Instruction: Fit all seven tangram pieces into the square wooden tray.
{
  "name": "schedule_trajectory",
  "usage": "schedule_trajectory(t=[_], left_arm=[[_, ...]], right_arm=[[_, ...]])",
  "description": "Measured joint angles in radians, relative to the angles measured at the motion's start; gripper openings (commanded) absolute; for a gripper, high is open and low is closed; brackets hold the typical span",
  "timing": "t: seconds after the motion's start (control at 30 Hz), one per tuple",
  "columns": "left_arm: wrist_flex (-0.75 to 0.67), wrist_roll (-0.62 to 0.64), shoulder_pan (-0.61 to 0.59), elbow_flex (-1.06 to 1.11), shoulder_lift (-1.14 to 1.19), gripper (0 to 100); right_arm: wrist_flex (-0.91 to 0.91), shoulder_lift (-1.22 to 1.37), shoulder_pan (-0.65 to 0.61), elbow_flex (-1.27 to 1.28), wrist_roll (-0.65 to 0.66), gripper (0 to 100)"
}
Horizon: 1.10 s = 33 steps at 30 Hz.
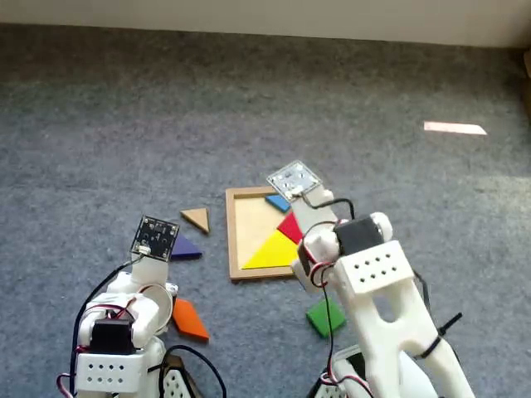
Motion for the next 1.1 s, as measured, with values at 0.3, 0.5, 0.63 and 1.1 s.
schedule_trajectory(t=[0.3,0.5,0.63,1.1], left_arm=[[0.0,0.0,0.0,0.0,0.0,1],[0.0,0.0,0.0,0.0,0.0,1],[0.0,0.0,0.0,0.0,0.0,1],[0.0,0.0,0.0,0.0,0.0,1]], right_arm=[[0.002,-0.097,-0.052,0.29,-0.1,39.0],[-0.06,0.038,-0.083,0.295,-0.153,40.3],[-0.107,0.127,-0.152,0.295,-0.163,40.3],[-0.221,0.368,-0.18,0.293,-0.163,21.0]])
